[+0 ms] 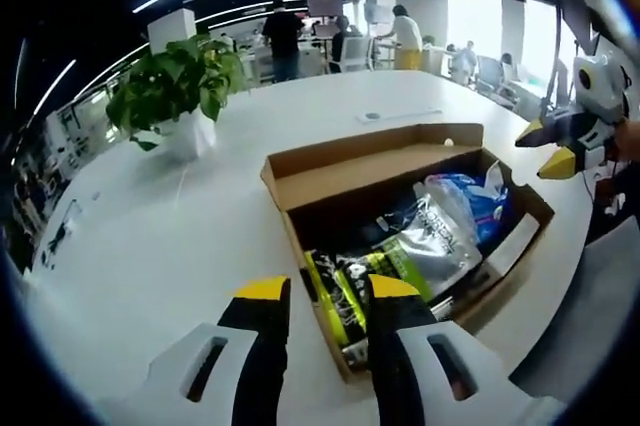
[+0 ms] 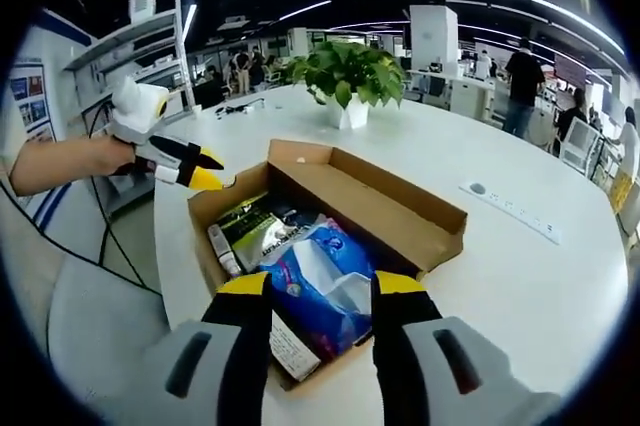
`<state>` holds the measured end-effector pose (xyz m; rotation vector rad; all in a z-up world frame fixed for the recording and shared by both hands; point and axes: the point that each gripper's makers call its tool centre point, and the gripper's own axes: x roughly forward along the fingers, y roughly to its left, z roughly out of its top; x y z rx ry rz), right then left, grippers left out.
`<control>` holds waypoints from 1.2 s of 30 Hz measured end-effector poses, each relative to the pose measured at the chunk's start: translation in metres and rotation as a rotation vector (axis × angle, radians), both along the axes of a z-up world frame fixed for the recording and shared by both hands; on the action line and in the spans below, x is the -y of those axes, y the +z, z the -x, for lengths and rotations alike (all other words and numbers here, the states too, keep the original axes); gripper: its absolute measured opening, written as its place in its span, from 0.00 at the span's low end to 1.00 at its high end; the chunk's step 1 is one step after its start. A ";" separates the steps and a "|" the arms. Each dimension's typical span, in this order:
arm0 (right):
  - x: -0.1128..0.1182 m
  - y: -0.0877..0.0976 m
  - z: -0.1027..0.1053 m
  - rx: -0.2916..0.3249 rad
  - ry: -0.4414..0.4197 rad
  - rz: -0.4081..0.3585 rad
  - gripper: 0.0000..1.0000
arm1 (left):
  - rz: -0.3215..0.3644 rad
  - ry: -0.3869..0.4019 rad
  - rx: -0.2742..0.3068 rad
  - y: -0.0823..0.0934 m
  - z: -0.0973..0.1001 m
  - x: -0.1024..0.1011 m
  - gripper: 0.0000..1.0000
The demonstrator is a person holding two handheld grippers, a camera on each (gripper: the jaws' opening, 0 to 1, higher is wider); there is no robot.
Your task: Operate the shoe box by opening the lid, removing the specified soft item, and placing it in the target area until the item is outside and the box remains undamaged.
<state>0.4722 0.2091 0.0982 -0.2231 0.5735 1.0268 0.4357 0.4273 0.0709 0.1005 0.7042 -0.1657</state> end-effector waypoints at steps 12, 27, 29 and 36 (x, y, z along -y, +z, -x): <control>-0.029 -0.011 0.019 -0.075 0.054 -0.008 0.32 | 0.008 0.050 -0.020 -0.007 0.019 -0.010 0.27; -0.061 -0.030 0.033 -0.181 0.084 -0.005 0.24 | 0.037 0.075 -0.055 -0.023 0.034 -0.011 0.17; -0.064 -0.033 0.033 -0.189 0.086 0.002 0.23 | 0.045 0.076 -0.058 -0.024 0.035 -0.010 0.15; -0.077 -0.042 0.039 -0.222 0.105 0.020 0.23 | 0.074 0.088 -0.057 -0.025 0.035 -0.009 0.11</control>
